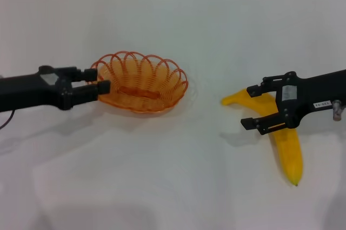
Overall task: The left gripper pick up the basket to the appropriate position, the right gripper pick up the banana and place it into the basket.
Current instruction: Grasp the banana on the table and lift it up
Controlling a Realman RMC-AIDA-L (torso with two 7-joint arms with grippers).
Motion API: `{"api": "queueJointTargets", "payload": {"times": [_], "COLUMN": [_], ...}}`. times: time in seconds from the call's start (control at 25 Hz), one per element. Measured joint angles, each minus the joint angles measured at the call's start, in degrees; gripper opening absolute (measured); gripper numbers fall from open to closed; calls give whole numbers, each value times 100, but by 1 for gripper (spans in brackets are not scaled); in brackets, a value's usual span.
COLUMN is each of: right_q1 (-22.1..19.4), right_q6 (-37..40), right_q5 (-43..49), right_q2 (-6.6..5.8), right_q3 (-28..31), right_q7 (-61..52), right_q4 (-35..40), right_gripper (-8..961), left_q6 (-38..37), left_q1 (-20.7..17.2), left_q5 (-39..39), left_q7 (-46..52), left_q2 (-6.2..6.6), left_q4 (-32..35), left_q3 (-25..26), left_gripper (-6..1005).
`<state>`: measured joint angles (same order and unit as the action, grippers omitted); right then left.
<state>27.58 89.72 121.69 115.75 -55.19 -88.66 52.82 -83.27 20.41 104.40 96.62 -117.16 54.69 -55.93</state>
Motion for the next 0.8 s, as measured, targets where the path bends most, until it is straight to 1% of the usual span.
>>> {"api": "queueJointTargets", "payload": {"times": [0.28,0.52,0.6,0.76,0.8], "right_q1": [-2,-5,-5,-7,-7], "right_q6": [-23,-26,-30,-35,-38], "right_q5": [4,4,4,0,-8], "right_q2": [0,0,0,0,1], "right_q3": [0,0,0,0,0], "right_q7": [-5,-5,-5,-10,-24], "right_q4": [0,-3,-6,-8,-9], "right_gripper": [863,863,863,863,863], "left_q6": [-20,34,148,287,291], "left_q1": [-479,-1004,-1147,-1380,-1494], "left_q5": [-45,-130,-101,22,61], "left_q7": [473,910,1067,1277,1326], "left_q2": [-2,-14,-12,-1,-2], "left_q4": [875,1915,2161,2478,2630], "left_q3": [-191,-751,-923,-1058,-1086], "left_gripper": [522,522,522,522,522]}}
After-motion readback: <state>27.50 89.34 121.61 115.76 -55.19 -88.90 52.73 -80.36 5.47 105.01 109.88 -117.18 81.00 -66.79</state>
